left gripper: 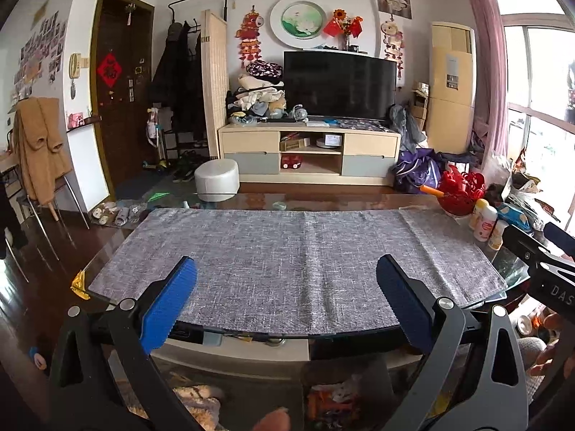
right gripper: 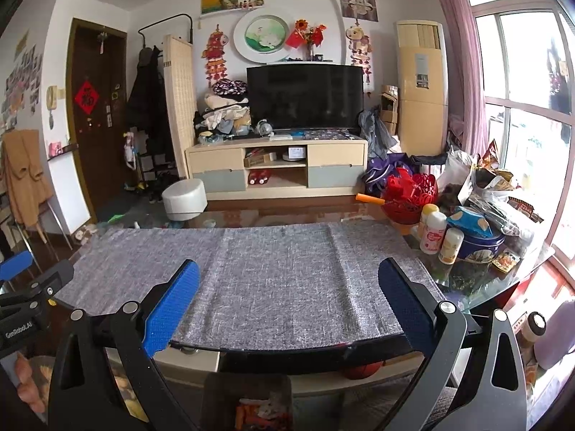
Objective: Collect trash
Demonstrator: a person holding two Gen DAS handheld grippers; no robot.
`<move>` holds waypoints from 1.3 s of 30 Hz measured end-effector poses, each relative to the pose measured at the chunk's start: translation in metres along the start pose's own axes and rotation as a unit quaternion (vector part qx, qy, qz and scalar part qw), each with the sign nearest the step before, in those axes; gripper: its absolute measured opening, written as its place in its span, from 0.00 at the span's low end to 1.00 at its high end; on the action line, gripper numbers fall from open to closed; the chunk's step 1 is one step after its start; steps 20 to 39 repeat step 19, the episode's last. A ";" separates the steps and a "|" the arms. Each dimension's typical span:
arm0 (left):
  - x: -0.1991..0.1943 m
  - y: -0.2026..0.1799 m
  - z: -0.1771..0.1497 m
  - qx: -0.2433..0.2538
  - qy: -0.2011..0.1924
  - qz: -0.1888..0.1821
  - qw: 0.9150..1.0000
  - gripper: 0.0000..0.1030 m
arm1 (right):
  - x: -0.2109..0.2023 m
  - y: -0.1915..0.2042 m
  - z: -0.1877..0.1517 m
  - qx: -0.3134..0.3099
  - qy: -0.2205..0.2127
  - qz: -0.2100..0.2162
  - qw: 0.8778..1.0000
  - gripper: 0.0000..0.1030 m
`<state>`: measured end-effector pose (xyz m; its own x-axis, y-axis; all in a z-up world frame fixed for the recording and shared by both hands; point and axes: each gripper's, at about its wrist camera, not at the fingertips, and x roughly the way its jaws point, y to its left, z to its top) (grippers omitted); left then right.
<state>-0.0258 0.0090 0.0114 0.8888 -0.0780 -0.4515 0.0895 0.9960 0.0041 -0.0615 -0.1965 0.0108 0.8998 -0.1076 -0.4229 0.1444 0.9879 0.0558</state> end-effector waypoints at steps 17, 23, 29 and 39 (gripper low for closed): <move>0.009 0.000 0.000 -0.002 0.017 -0.017 1.000 0.92 | 0.001 0.002 0.000 0.001 0.007 0.001 1.000 0.97; 0.009 0.000 0.001 -0.001 0.017 -0.017 1.000 0.92 | 0.004 0.002 -0.001 -0.001 0.009 0.002 1.000 0.97; 0.009 0.000 0.001 -0.001 0.017 -0.017 1.000 0.92 | 0.004 0.002 -0.001 -0.001 0.009 0.002 1.000 0.97; 0.009 0.000 0.001 -0.001 0.017 -0.017 1.000 0.92 | 0.004 0.002 -0.001 -0.001 0.009 0.002 1.000 0.97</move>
